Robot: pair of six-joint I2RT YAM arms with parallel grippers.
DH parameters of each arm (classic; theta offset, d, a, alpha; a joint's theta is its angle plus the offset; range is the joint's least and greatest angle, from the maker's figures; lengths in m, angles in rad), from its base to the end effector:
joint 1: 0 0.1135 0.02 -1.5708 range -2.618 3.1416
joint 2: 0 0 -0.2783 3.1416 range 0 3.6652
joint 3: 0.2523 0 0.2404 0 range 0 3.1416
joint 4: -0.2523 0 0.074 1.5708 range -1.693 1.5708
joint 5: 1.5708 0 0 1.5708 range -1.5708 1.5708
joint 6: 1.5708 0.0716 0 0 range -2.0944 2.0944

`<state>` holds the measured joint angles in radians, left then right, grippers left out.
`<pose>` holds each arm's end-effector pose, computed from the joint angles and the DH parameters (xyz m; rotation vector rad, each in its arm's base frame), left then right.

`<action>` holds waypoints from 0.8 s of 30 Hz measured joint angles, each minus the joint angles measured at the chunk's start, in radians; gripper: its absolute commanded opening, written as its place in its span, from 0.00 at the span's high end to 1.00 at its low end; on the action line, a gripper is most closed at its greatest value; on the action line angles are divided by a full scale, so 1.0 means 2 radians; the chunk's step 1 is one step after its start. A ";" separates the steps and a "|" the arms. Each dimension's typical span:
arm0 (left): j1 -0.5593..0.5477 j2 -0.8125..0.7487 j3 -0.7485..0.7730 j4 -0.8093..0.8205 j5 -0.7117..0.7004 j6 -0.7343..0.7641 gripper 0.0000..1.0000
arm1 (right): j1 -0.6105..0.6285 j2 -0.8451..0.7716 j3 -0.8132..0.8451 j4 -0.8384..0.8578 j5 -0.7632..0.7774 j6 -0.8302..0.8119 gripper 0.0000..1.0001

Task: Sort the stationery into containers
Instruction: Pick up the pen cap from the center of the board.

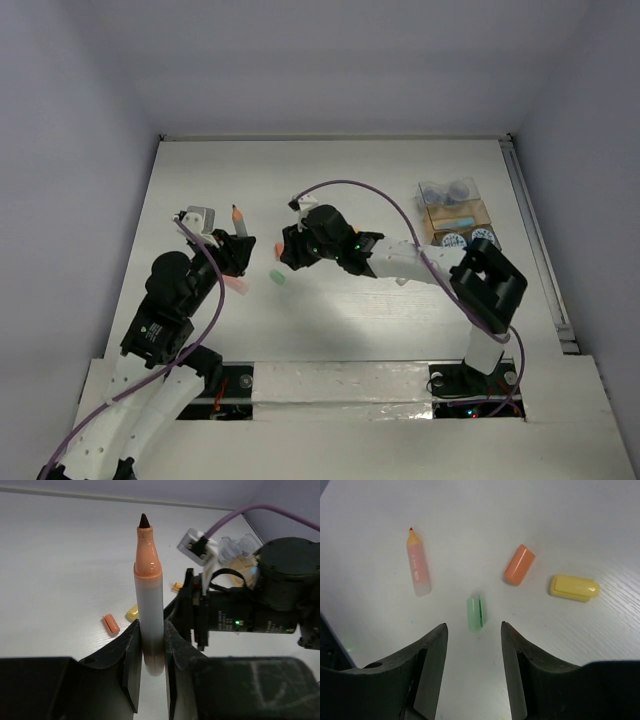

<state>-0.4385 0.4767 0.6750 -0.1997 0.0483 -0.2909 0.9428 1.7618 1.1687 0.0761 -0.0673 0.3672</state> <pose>0.1204 -0.0603 0.3457 0.1569 1.5974 -0.6077 0.2463 0.3474 0.2345 -0.6673 2.1021 0.8403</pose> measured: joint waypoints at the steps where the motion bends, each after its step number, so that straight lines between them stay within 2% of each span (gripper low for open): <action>1: 0.004 0.000 0.000 0.000 0.000 -0.001 1.00 | 0.000 0.016 0.015 -0.002 0.001 -0.002 0.46; 11: 0.034 0.000 0.000 -0.001 0.034 -0.004 1.00 | 0.000 0.166 0.175 -0.071 0.037 -0.025 0.46; 24: 0.034 0.000 0.000 -0.001 0.043 -0.005 1.00 | 0.000 0.246 0.266 -0.145 0.072 -0.049 0.53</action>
<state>-0.3706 0.4770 0.6750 -0.2012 0.1341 -0.3012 0.9421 2.2547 1.6997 -0.2138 0.0761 0.2699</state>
